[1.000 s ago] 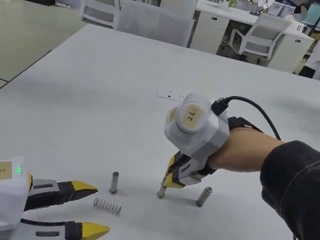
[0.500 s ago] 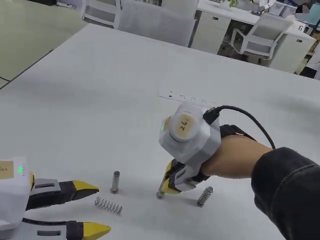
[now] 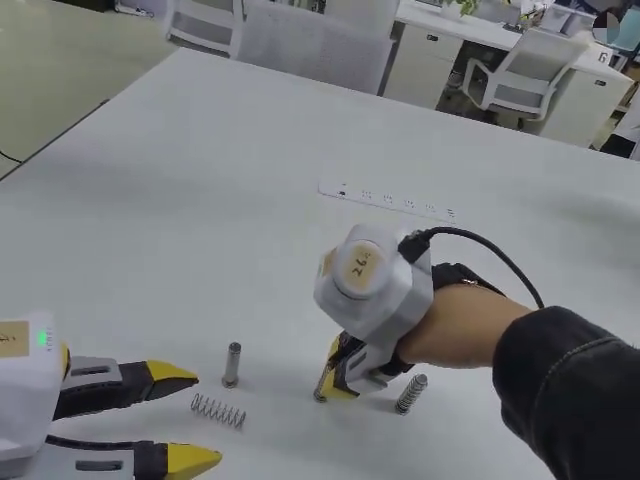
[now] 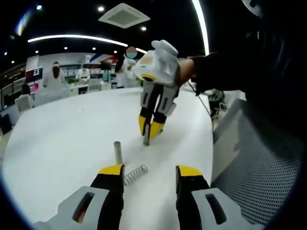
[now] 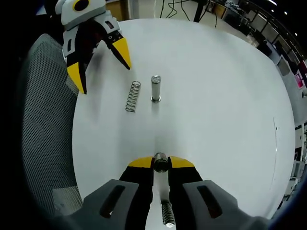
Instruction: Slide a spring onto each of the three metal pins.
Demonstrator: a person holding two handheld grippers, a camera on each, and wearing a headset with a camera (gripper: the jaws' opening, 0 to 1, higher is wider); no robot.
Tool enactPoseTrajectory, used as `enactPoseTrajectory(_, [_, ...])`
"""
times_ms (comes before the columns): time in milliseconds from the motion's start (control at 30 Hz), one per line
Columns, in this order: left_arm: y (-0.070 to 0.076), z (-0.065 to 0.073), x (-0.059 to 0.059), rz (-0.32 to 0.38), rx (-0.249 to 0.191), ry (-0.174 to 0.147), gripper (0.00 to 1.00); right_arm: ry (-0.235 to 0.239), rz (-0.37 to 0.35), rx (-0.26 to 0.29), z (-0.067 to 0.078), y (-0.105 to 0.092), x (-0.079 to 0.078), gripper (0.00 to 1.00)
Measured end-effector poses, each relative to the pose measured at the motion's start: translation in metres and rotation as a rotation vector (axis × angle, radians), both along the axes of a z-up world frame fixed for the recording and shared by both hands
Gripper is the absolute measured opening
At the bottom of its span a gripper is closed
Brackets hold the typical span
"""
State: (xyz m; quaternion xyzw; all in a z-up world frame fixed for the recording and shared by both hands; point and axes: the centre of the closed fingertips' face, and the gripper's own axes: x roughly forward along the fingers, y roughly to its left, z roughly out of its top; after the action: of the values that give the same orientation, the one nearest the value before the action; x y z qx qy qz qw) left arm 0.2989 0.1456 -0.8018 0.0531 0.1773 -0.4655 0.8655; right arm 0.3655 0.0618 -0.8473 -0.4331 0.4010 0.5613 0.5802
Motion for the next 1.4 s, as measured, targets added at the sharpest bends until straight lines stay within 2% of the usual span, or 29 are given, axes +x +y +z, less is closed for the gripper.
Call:
enactPoseTrajectory(267, [0.001,0.000,0.000,0.001,0.000,0.001,0.36,0.009,-0.011,0.001,-0.002,0.000,0.000,0.09])
enactPoseTrajectory(400, [0.001,0.000,0.000,0.002,-0.001,0.001,0.36,0.010,-0.016,0.006,-0.002,-0.001,0.000,0.13])
enactPoseTrajectory(833, [-0.001,0.000,0.001,-0.002,0.001,0.001,0.36,-0.014,-0.016,0.015,0.009,-0.002,0.001,0.20])
enactPoseTrajectory(1000, [-0.001,0.000,0.000,-0.004,0.004,0.000,0.36,-0.053,-0.010,0.034,0.021,0.005,0.004,0.22])
enactPoseTrajectory(1200, [-0.001,0.001,0.001,-0.003,0.006,-0.002,0.36,-0.063,0.001,0.073,0.031,0.017,0.001,0.21])
enactPoseTrajectory(1400, [-0.001,0.001,0.001,-0.003,0.008,-0.002,0.36,-0.072,0.025,0.082,0.032,0.027,-0.006,0.21])
